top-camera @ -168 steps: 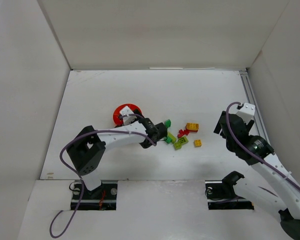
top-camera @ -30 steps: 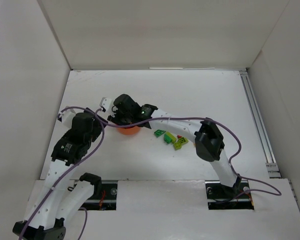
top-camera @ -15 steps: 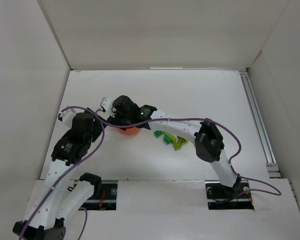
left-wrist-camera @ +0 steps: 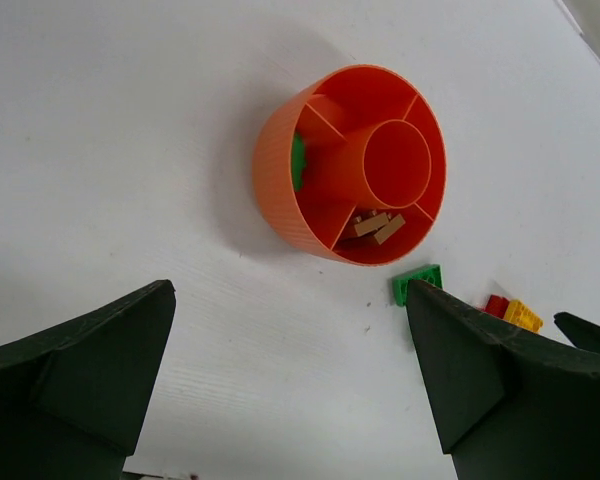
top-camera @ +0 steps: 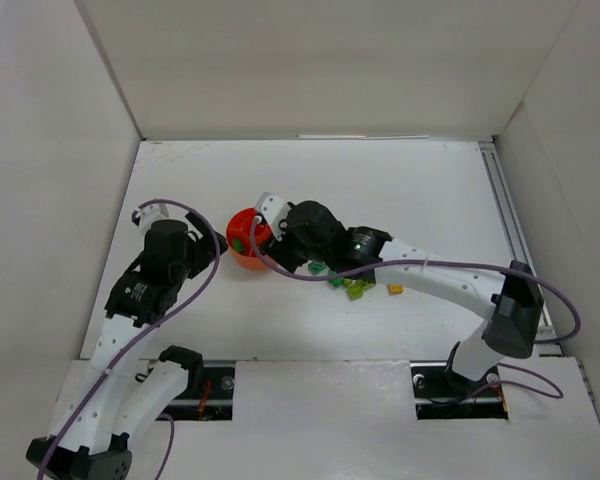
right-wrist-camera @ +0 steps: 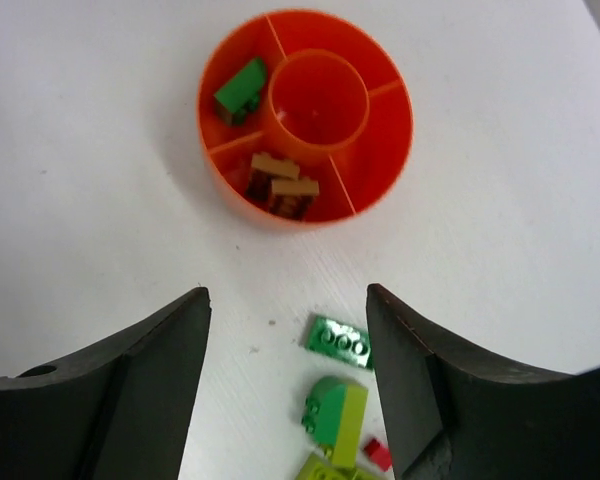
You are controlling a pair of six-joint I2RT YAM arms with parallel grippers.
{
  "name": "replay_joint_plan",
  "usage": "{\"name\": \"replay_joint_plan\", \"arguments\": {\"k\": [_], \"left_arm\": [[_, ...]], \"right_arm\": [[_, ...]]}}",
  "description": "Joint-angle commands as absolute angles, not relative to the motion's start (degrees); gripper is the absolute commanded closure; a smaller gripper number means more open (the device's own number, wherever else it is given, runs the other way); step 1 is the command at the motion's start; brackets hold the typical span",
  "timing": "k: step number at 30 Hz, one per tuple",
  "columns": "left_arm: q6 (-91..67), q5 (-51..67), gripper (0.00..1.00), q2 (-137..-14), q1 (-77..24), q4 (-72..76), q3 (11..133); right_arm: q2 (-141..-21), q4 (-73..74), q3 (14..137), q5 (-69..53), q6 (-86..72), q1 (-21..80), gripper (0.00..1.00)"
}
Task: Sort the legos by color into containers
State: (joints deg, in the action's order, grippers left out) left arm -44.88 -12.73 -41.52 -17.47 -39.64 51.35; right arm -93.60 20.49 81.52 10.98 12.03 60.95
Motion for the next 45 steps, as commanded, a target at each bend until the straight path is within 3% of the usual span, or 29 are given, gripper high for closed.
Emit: {"name": "replay_joint_plan", "arguments": {"k": [1,7,11,19,23,25,32,37,45], "left_arm": [[-38.6,-8.2,0.00,-41.3,-17.2,-34.8,51.2],[-25.6,16.9,0.00,-40.6,-17.2,-22.4,47.8],[-21.5,23.8,0.07,-45.8,-19.2,-20.8,49.0],[-23.8,20.8,0.04,-49.0,-26.6,-15.2,49.6],[-23.2,2.0,0.01,-59.5,-41.8,-15.9,54.5],[-21.0,-1.0,0.01,-63.4,-46.7,-15.9,56.5],[-3.1,0.7,0.06,-68.8,-46.8,-0.9,49.1],[5.3,2.7,0.01,-73.5,-46.8,1.7,49.1],[12.9,2.4,0.05,-81.6,-46.8,2.1,50.7]], "right_arm": [[-93.0,23.8,76.9,15.8,3.3,59.1,0.31],[-88.0,27.2,69.3,18.7,-6.8,53.0,0.31],[-81.9,25.3,64.0,8.9,-9.3,45.2,0.34],[-69.8,23.9,59.5,3.4,-7.5,35.8,0.31],[-66.1,24.5,57.6,-0.7,-6.9,30.4,0.30],[-64.3,24.5,56.8,-2.2,-6.4,28.2,0.30],[-61.2,27.3,55.5,-4.6,-4.0,23.4,0.30],[-59.9,30.0,55.5,-4.6,-2.0,21.2,0.31],[-59.4,30.5,56.0,-6.9,-1.5,17.9,0.31]]}}
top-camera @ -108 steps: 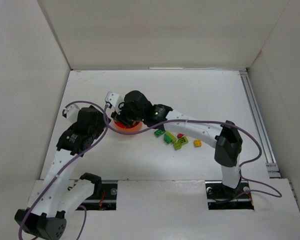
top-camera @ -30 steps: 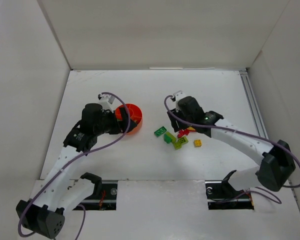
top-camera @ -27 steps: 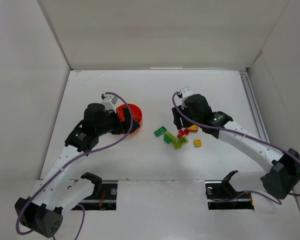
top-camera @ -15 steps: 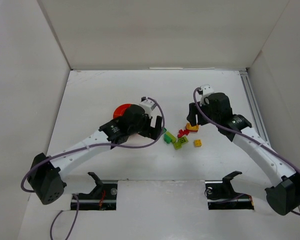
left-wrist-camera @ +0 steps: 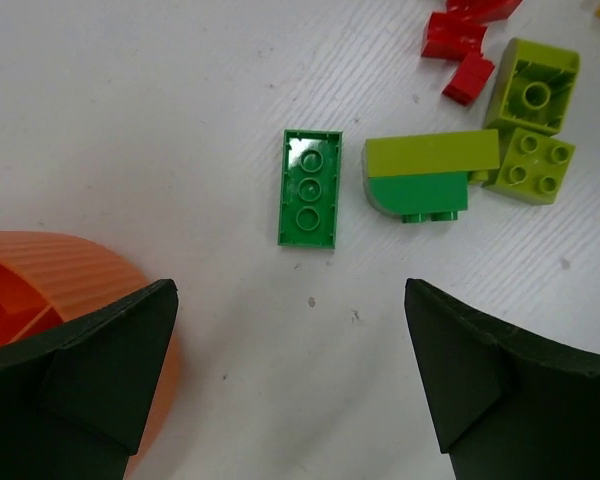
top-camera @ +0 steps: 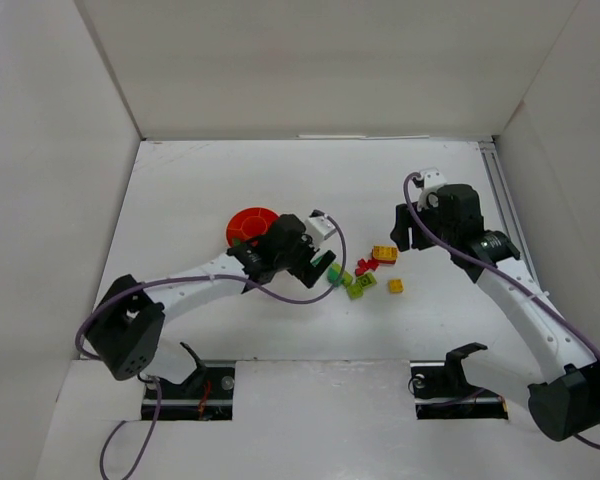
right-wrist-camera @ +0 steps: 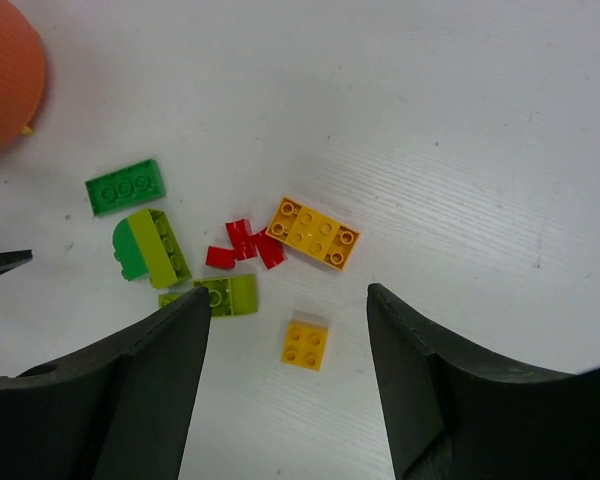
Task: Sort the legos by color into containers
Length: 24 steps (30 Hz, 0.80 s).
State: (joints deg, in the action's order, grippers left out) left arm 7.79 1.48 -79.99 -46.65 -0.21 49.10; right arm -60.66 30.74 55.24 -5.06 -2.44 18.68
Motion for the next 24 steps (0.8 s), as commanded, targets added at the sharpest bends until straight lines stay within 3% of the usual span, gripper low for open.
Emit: {"name": "replay_joint_plan", "arguments": {"k": [1,6,20,24], "left_arm": [[12.9,2.4,0.05,-82.4,-46.8,2.1,50.7],[15.3,6.6,0.16,-87.2,-45.6,3.3,51.2],[15.6,7.0,0.18,-99.5,-43.9,1.6,58.5],[15.0,7.0,0.28,-102.3,-43.9,-0.2,61.3]], "right_arm": [[-59.4,30.5,56.0,-6.9,-1.5,17.9,0.31],[-59.4,30.5,56.0,-7.4,-1.5,17.4,0.31],[-59.9,31.6,56.5,-7.4,-1.5,16.3,0.31],[-59.9,31.6,56.5,-7.4,-1.5,15.8,0.31]]}}
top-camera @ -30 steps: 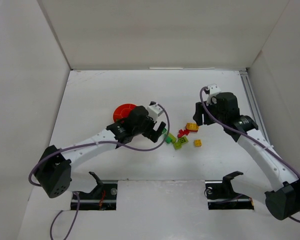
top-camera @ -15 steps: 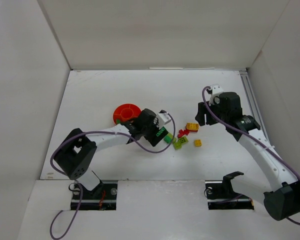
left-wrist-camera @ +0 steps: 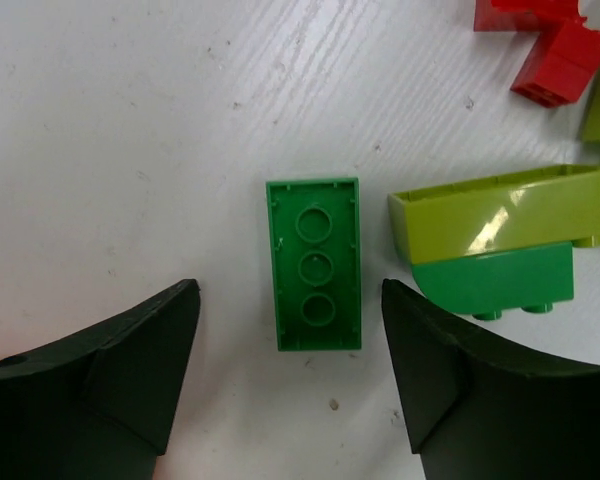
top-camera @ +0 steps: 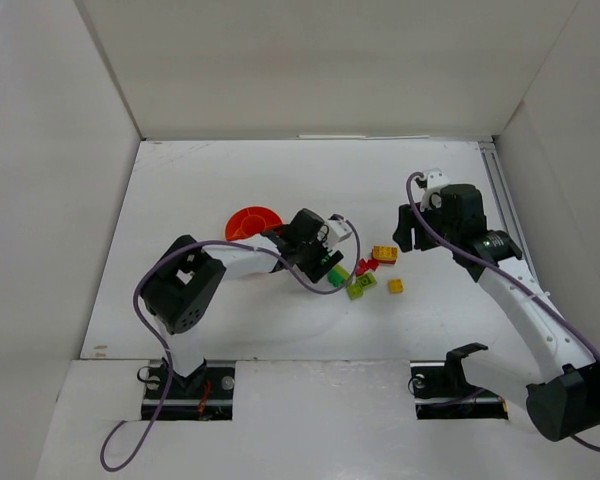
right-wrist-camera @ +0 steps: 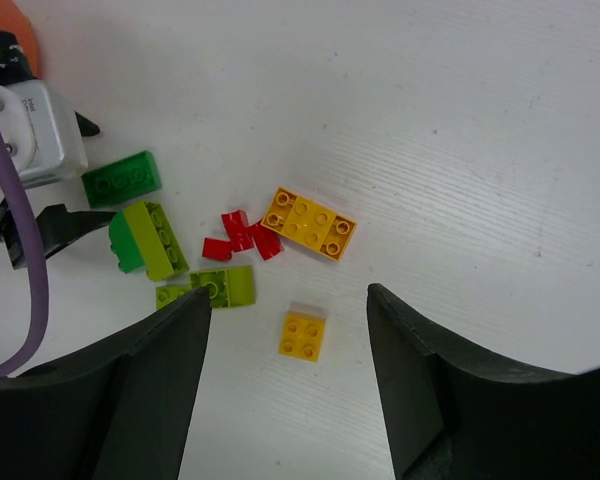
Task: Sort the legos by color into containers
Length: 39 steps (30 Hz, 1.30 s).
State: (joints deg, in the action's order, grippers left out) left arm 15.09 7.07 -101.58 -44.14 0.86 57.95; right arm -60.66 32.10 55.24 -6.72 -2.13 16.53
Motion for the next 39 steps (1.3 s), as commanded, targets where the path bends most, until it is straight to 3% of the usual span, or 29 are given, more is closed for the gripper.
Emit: {"name": "replay_joint_plan", "arguments": {"k": [1,10,15,21,27,39], "left_arm": [[15.0,7.0,0.32,-103.2,-43.9,-0.7,61.3],[16.1,10.6,0.43,-106.3,-43.9,-3.9,64.9],[14.4,9.9,0.60,-107.0,-43.9,-4.6,65.4],[9.8,8.8,0.71,-104.4,-43.9,-1.9,64.1],[3.0,3.3,0.71,-93.6,-43.9,2.9,61.6],[-16.8,-24.2,0.69,-71.3,-46.3,6.8,49.9]], "right_arm": [[-59.9,31.6,56.5,-7.4,-1.5,15.8,0.31],[-59.9,31.6,56.5,-7.4,-1.0,14.8,0.31],[-59.4,31.6,56.5,-7.4,-1.0,14.2,0.31],[-58.9,31.1,56.5,-7.4,-1.0,13.7,0.31],[-57.8,29.7,54.1,-8.7,-2.2,13.7,0.31],[-56.8,29.2,53.0,-10.5,-3.3,13.7,0.31]]}}
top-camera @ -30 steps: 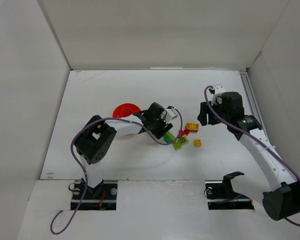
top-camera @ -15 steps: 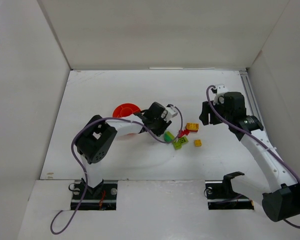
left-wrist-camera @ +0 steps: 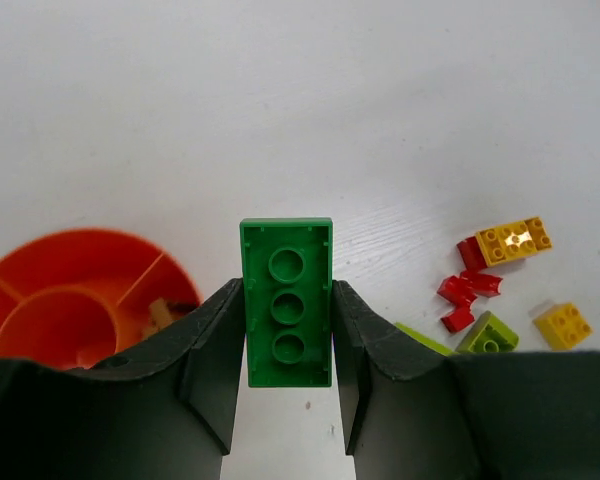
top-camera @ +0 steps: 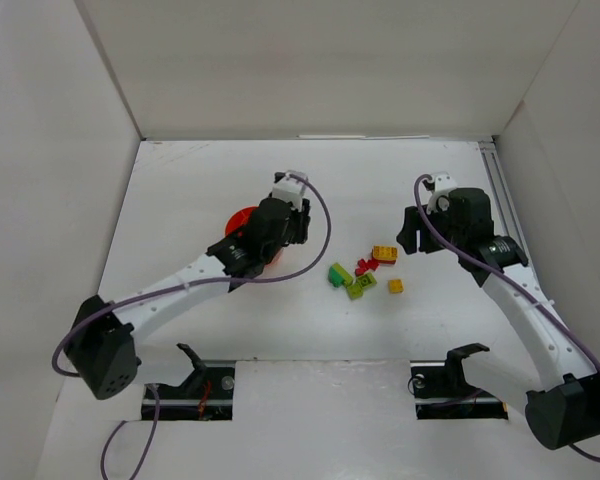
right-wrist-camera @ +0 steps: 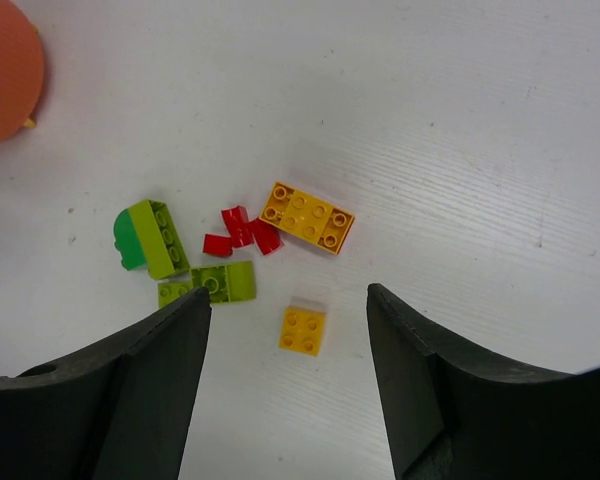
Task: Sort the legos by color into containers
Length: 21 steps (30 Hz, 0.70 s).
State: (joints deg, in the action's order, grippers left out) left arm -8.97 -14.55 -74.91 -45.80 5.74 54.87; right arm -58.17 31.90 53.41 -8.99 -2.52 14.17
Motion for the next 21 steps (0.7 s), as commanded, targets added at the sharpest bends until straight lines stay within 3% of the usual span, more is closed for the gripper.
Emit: {"name": "replay_joint_plan", "arguments": {"k": [1,8,14,21], "left_arm": [[-19.8,-26.6,0.68,-69.9,-46.3,6.8,48.8],[-38.1,-47.4,0.65,-55.3,-46.3,6.7,37.0],[-38.7,-51.9,0.62,-49.3,-45.8,13.6,28.8],[-42.2,-55.1,0.62,-54.8,-45.3,12.7,29.9]], "right_arm": [[-56.8,29.2,53.0,-10.5,-3.3,13.7,0.31],[-57.3,27.4,52.5,-13.1,-3.9,13.7,0.31],[-57.3,26.3,51.9,-14.5,-3.9,13.7,0.31],[-57.3,26.3,51.9,-15.1,-4.4,13.7,0.31]]}}
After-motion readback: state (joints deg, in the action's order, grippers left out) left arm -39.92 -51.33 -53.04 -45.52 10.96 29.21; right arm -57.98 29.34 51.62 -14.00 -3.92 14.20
